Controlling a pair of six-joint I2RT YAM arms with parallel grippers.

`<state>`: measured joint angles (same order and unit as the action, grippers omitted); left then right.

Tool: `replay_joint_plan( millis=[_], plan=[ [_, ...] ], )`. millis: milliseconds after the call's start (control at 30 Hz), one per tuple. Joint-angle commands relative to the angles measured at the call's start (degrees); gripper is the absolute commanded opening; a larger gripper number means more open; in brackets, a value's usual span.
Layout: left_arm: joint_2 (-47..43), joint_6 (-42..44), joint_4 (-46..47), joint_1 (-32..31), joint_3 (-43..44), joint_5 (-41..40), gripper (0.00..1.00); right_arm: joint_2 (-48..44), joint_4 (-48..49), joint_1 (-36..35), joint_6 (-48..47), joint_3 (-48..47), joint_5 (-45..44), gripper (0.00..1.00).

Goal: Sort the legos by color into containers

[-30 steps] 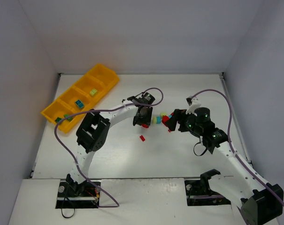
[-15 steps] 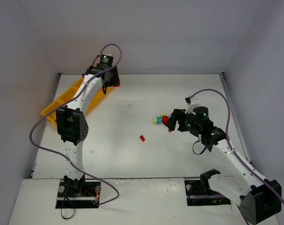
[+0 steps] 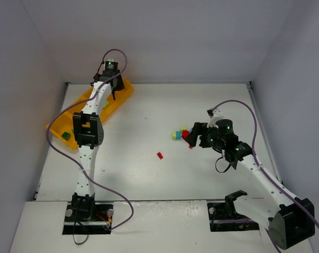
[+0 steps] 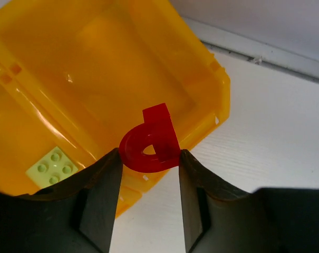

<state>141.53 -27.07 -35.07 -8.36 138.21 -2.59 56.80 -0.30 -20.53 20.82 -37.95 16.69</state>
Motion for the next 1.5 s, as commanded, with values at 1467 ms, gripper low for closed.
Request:
replay_joint_plan(
  millis=[1467],
  plan=[
    [-37.2, -26.3, 3.2, -36.1, -59.7, 3.3, 0.55, -9.4, 2.8, 1.8, 2.6, 3.3, -5.9, 0.72]
  ],
)
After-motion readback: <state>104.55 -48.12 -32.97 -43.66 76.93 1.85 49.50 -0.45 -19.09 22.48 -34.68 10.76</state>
